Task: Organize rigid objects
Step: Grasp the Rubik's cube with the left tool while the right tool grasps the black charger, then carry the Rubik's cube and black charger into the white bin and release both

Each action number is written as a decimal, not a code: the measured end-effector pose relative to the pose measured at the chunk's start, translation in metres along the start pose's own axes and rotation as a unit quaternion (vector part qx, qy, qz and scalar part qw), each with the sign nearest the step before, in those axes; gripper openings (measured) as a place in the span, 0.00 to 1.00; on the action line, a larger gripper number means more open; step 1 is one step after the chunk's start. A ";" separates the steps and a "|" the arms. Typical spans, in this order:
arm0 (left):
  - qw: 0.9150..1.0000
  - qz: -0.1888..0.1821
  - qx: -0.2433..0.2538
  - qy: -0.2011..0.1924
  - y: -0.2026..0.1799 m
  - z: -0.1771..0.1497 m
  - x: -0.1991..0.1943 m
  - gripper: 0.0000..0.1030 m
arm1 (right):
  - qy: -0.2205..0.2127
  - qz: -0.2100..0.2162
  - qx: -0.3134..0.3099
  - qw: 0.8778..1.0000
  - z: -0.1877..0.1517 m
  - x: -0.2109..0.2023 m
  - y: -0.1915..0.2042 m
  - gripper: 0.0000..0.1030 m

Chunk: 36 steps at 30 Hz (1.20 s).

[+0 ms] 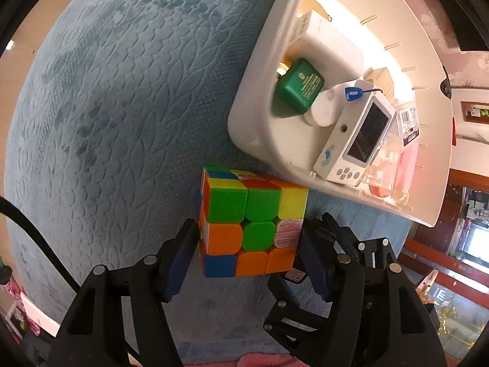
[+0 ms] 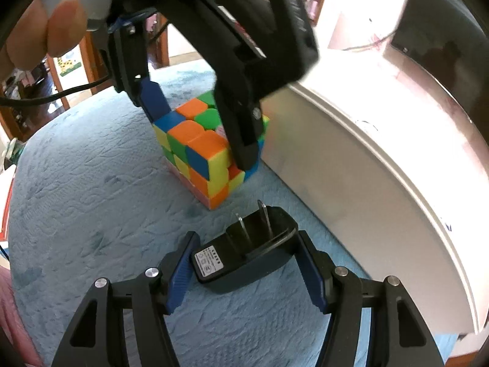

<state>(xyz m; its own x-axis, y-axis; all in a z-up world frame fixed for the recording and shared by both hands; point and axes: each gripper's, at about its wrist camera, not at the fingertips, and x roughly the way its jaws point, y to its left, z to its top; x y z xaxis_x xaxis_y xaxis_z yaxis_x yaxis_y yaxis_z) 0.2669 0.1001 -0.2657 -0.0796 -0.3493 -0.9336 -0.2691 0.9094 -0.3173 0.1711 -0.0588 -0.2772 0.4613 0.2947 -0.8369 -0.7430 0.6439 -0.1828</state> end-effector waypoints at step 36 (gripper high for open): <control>0.991 0.047 0.117 0.042 0.007 -0.099 -0.043 0.65 | 0.043 -0.033 0.179 0.982 0.001 -0.109 -0.025 0.62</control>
<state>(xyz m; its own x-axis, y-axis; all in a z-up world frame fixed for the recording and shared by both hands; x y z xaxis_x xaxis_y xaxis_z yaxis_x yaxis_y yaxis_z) 0.1735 0.0995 -0.2115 -0.1757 -0.2695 -0.9468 -0.0267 0.9627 -0.2691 0.1393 -0.1063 -0.1812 0.4489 0.1922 -0.8727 -0.4874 0.8712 -0.0589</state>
